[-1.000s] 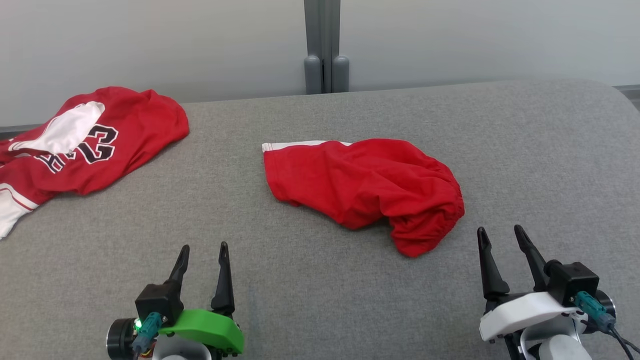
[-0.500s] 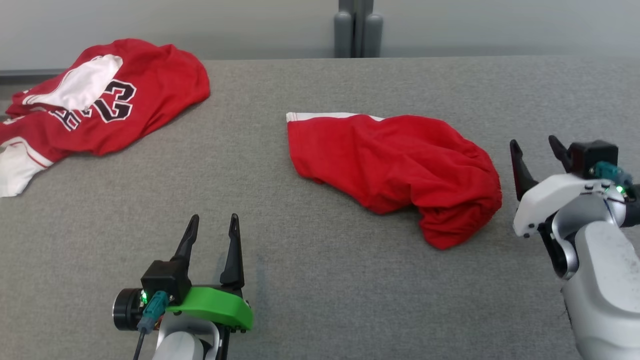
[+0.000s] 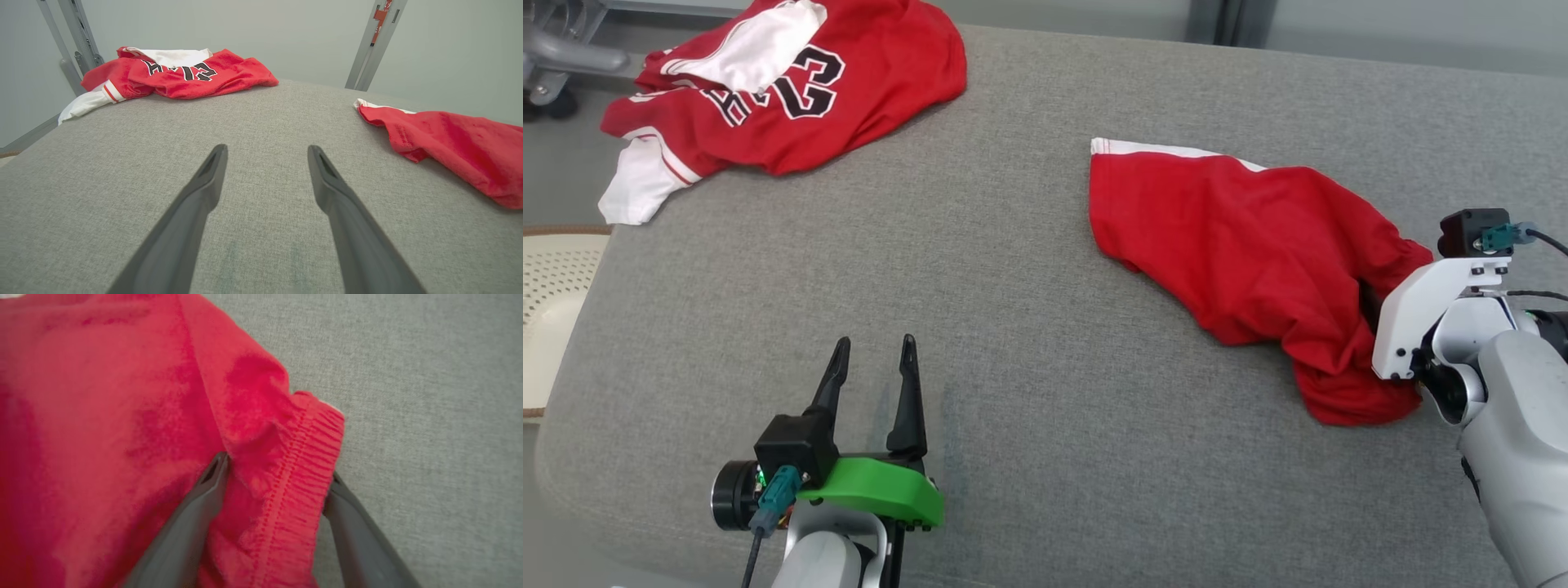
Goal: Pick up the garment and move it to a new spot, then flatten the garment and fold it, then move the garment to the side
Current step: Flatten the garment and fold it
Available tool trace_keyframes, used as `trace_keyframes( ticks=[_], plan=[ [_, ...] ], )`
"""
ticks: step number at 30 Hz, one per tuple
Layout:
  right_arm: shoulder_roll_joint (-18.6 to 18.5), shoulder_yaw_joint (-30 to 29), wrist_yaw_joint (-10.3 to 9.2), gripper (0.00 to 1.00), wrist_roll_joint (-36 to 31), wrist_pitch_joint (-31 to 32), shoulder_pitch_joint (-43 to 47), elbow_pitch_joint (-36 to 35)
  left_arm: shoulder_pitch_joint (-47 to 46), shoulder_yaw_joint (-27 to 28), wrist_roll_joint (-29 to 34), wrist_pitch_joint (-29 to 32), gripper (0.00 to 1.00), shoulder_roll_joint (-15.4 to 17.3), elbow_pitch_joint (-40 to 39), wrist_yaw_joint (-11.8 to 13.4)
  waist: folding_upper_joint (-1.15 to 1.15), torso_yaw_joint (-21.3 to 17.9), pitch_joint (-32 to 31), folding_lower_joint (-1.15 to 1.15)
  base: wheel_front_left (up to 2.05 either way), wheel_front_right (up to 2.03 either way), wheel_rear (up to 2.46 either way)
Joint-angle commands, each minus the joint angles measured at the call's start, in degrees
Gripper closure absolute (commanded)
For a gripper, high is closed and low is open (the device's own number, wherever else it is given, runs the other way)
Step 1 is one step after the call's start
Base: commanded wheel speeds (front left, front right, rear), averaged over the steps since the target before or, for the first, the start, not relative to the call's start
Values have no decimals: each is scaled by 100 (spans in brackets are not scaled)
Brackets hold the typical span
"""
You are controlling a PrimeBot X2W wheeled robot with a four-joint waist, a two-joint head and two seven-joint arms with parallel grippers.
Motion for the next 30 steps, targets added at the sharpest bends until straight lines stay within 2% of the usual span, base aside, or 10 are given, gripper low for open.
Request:
trace_keyframes(
  ticks=[1, 3, 8, 14, 21, 30],
  plan=[
    [-18, 78, 3, 66, 104, -52, -60, 30, -50, -2, -39, -5, 0, 8, 8, 44, 0, 73, 23, 0, 0, 0, 0],
    [-75, 100, 3, 100, 100, -336, -107, -22, -38, 7, -30, -5, 0, 8, 6, 51, 0, 48, -20, 0, 0, 0, 0],
    [-116, 83, 2, 100, -137, -1444, -368, -212, 8, 41, 28, -5, 0, 9, 37, 26, 0, -76, -179, 0, 0, 0, 0],
    [-2, 368, 2, 100, -264, -2323, -556, -616, 86, 74, 81, -4, 0, 10, 104, -19, 0, -258, -422, 0, 0, 0, 0],
    [128, 1116, 2, 100, -39, -2588, 124, -1314, 178, 113, 124, -5, 0, 10, 125, -48, 0, -507, -558, 0, 0, 0, 0],
    [170, 2029, 2, 100, 234, -2616, 1719, -2184, 171, 175, 173, -4, 0, 10, 136, -77, 0, -836, -547, 0, 0, 0, 0]
  ],
)
